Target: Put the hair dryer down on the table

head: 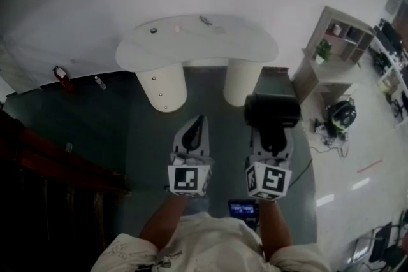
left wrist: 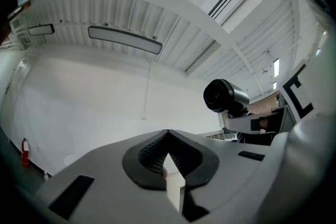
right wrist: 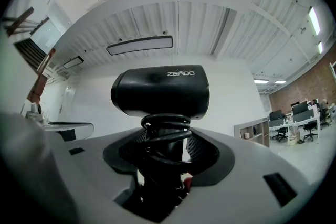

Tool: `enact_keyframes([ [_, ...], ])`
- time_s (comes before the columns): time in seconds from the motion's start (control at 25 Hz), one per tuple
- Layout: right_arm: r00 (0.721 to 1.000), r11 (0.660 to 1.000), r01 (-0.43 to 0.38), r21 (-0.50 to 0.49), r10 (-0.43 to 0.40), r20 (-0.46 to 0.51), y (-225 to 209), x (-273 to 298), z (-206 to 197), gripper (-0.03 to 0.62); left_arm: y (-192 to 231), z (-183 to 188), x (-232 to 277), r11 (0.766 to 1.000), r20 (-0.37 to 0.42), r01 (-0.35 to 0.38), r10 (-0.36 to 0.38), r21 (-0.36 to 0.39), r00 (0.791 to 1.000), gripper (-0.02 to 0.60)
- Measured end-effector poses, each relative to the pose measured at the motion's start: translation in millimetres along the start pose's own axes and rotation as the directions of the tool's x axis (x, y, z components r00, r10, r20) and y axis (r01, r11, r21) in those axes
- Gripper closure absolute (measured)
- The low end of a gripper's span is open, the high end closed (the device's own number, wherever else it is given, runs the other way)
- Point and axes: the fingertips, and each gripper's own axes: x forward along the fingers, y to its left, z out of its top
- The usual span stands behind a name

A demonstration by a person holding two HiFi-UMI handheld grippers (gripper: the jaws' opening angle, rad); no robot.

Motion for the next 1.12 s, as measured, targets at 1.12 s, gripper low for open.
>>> enact_keyframes([
  [1.12,1.0,1.0,0.011,-0.015,-0.011,-0.017,28,222,-45,0.36,121,-42,187,0.999,-0.003,0.039,-0.039,-0.013,0.999,0.584],
])
